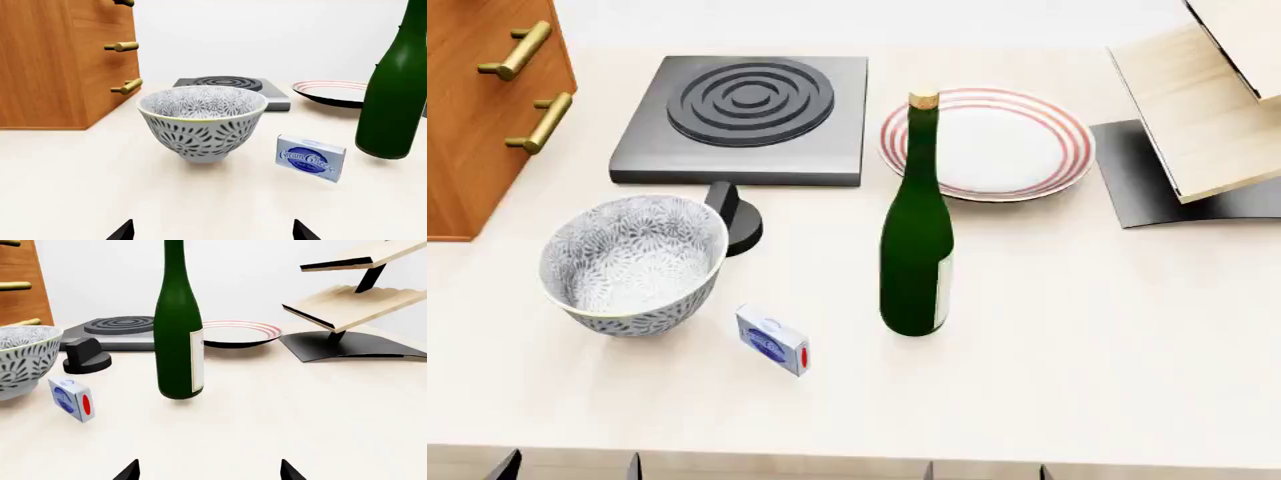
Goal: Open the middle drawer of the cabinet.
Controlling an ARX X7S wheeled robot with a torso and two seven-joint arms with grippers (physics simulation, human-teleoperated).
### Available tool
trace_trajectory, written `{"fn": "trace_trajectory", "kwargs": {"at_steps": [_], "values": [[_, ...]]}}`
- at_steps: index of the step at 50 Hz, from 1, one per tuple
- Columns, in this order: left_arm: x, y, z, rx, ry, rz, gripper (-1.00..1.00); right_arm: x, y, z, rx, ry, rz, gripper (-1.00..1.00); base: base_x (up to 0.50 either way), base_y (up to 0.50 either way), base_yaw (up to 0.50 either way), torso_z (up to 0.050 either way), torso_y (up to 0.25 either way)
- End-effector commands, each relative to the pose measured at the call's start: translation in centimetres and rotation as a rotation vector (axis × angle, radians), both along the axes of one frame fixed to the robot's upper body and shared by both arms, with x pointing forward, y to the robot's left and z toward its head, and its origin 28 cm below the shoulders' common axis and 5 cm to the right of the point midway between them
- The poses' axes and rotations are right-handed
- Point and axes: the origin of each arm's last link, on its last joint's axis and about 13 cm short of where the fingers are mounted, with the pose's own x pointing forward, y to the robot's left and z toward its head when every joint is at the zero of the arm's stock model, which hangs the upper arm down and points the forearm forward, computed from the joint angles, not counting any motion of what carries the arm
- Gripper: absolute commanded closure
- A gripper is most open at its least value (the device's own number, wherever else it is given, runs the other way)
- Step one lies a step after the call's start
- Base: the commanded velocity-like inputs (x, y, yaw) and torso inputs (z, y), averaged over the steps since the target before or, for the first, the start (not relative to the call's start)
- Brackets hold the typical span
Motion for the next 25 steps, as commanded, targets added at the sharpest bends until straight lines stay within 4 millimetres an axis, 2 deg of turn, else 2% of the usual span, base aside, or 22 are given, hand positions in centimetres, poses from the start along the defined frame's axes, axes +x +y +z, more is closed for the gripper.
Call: {"fn": "trace_trajectory", "kwargs": {"at_steps": [1, 4, 6, 10, 11, 18, 25], "values": [[-0.1, 0.1, 0.5, 0.000, -0.012, 0.009, -1.00, -0.2, 0.0, 0.4, 0.009, -0.017, -0.005, -1.00, 0.00, 0.00, 0.00, 0.000, 0.000], [-0.3, 0.3, 1.5, 0.022, -0.034, 0.025, -1.00, -0.6, -0.3, 1.4, 0.002, -0.068, -0.031, -1.00, 0.00, 0.00, 0.00, 0.000, 0.000], [-0.8, 0.3, 2.7, 0.034, -0.069, 0.035, -1.00, -1.2, -0.4, 3.5, 0.006, -0.113, -0.040, -1.00, 0.00, 0.00, 0.00, 0.000, 0.000], [-1.6, 0.3, 4.7, 0.044, -0.130, 0.040, -1.00, -2.4, -0.6, 6.2, 0.034, -0.206, -0.046, -1.00, 0.00, 0.00, 0.00, 0.000, 0.000], [-1.8, 0.3, 5.1, 0.045, -0.147, 0.035, -1.00, -2.6, -0.7, 6.2, 0.049, -0.228, -0.050, -1.00, 0.00, 0.00, 0.00, 0.000, 0.000], [-3.3, 0.3, 8.1, 0.075, -0.268, 0.055, -1.00, -4.7, -0.7, 9.5, 0.053, -0.356, -0.052, -1.00, 0.00, 0.00, 0.00, 0.000, 0.000], [-4.3, 0.4, 9.8, 0.066, -0.328, 0.047, -1.00, -6.4, -0.7, 11.9, 0.075, -0.437, -0.044, -1.00, 0.00, 0.00, 0.00, 0.000, 0.000]]}}
